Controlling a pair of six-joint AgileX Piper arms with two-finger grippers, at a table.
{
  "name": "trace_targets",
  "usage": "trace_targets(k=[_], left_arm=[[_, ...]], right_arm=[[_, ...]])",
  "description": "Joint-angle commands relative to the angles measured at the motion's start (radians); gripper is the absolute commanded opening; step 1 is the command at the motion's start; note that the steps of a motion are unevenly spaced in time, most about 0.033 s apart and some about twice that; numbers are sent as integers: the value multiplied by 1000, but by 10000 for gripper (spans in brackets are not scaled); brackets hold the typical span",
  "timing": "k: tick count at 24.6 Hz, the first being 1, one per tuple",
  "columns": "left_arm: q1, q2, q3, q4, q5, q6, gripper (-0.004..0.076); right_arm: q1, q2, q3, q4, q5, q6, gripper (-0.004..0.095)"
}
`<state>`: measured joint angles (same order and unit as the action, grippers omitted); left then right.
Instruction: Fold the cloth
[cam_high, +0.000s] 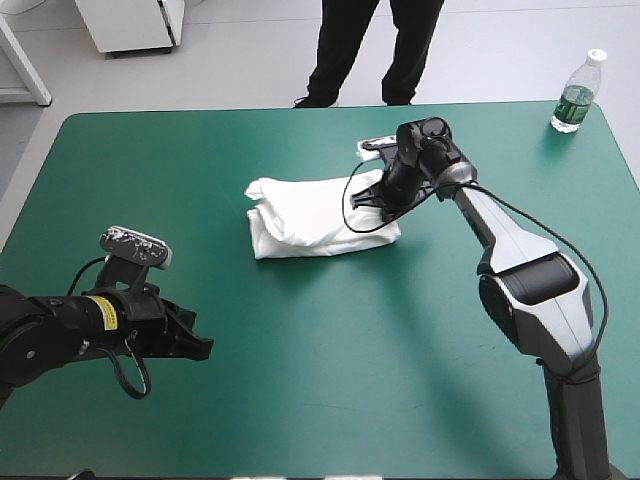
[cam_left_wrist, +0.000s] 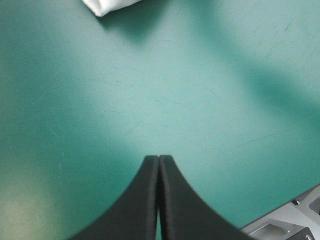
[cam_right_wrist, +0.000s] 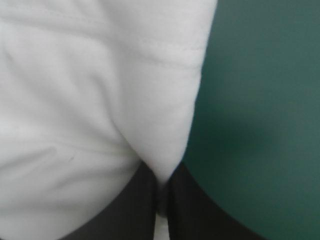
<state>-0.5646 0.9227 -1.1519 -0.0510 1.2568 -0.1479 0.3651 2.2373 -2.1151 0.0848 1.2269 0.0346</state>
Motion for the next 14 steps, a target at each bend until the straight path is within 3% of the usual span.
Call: trace_targets(k=[1, 9, 14], left_arm=[[0, -8, -24, -12, 22, -2, -22], [0, -8, -24, -12, 22, -2, -22], [0, -8, -24, -10, 18, -2, -22]], right_arm=[[-50, -106, 41, -111, 25, -26, -13], [-234, -207, 295, -199, 25, -44, -13], [-459, -294, 360, -260, 25, -45, -13]])
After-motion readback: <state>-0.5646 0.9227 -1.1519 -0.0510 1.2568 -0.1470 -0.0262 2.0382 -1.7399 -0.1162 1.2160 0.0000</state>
